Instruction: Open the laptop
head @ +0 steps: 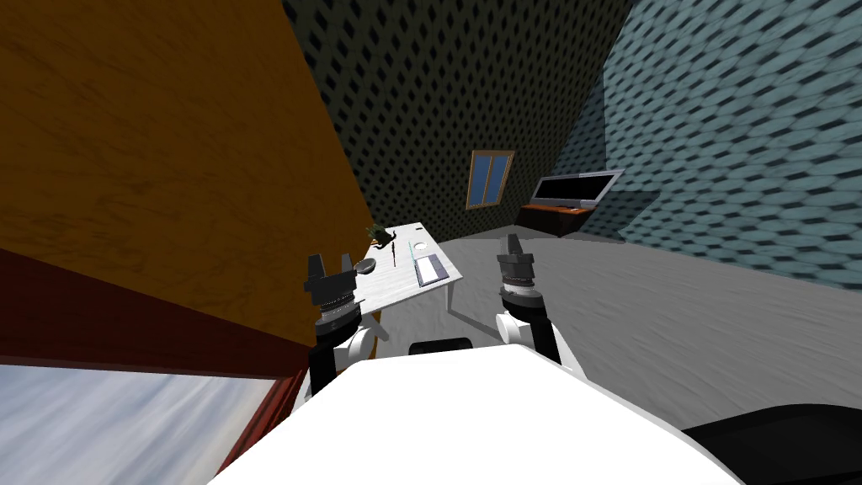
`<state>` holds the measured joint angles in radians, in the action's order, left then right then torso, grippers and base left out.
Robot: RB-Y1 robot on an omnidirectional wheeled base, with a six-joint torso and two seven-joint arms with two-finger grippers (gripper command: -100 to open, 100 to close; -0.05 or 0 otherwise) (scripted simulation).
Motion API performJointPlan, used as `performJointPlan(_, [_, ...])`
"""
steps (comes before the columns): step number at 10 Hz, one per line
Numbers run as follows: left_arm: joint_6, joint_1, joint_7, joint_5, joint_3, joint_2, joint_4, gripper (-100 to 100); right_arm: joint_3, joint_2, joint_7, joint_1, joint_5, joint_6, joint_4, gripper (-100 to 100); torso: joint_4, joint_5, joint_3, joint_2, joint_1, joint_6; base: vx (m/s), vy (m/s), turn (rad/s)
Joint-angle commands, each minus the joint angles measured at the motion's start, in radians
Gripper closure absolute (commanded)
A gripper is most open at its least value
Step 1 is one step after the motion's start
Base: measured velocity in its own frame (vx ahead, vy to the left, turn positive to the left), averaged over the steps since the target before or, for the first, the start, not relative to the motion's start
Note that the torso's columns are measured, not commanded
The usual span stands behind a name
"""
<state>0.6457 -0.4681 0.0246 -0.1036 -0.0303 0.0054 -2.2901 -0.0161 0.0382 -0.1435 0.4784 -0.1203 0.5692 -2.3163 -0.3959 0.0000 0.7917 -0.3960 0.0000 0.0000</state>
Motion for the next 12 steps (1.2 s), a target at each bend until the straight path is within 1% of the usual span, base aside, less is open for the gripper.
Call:
performJointPlan(1, [0.000, 0.000, 0.000, 0.000, 0.000, 0.000, 0.000, 0, 0.000, 0.000, 0.000, 0.000, 0.000, 0.000, 0.000, 0, -0.074, 0.000, 0.147, -0.074, 0.000, 0.000, 0.000, 0.000, 0.000])
performJointPlan(3, [0.000, 0.000, 0.000, 0.000, 0.000, 0.000, 0.000, 0, 0.000, 0.000, 0.000, 0.000, 0.000, 0.000, 0.000, 0, -0.221, 0.000, 0.443, -0.222, 0.000, 0.000, 0.000, 0.000, 0.000])
performJointPlan(4, [0.005, 0.002, 0.007, -0.005, 0.001, 0.047, 0.019, -100, 0.000, 0.000, 0.000, 0.000, 0.000, 0.000, 0.000, 0, -0.295, 0.000, 0.590, -0.295, 0.000, 0.000, 0.021, -0.020, 0.006])
performJointPlan(5, [0.008, 0.004, 0.011, -0.009, 0.001, 0.065, 0.031, -100, 0.000, 0.000, 0.000, 0.000, 0.000, 0.000, 0.000, 0, -0.328, 0.000, 0.660, -0.328, -0.001, 0.000, 0.025, -0.043, 0.009])
performJointPlan(6, [0.011, 0.005, 0.016, -0.013, 0.001, 0.082, 0.045, -100, 0.000, 0.000, 0.000, 0.000, 0.000, 0.000, 0.000, 0, -0.338, 0.000, 0.679, -0.338, -0.002, 0.000, 0.033, -0.053, 0.007])
performJointPlan(7, [0.020, 0.009, 0.028, -0.023, 0.002, 0.108, 0.080, -100, 0.000, 0.000, 0.000, 0.000, 0.000, 0.000, 0.000, 0, -0.341, 0.000, 0.684, -0.340, -0.002, 0.000, 0.041, -0.076, 0.011])
performJointPlan(9, [0.029, 0.014, 0.042, -0.035, 0.003, 0.126, 0.120, -100, 0.000, 0.000, 0.000, 0.000, 0.000, 0.000, 0.000, 0, -0.342, 0.000, 0.685, -0.341, -0.001, 0.000, 0.051, -0.076, 0.013])
performJointPlan(12, [0.045, 0.021, 0.065, -0.054, 0.005, 0.141, 0.186, -100, 0.000, 0.000, 0.000, 0.000, 0.000, 0.000, 0.000, 0, -0.342, 0.000, 0.684, -0.342, 0.000, 0.000, 0.048, -0.070, 0.010])
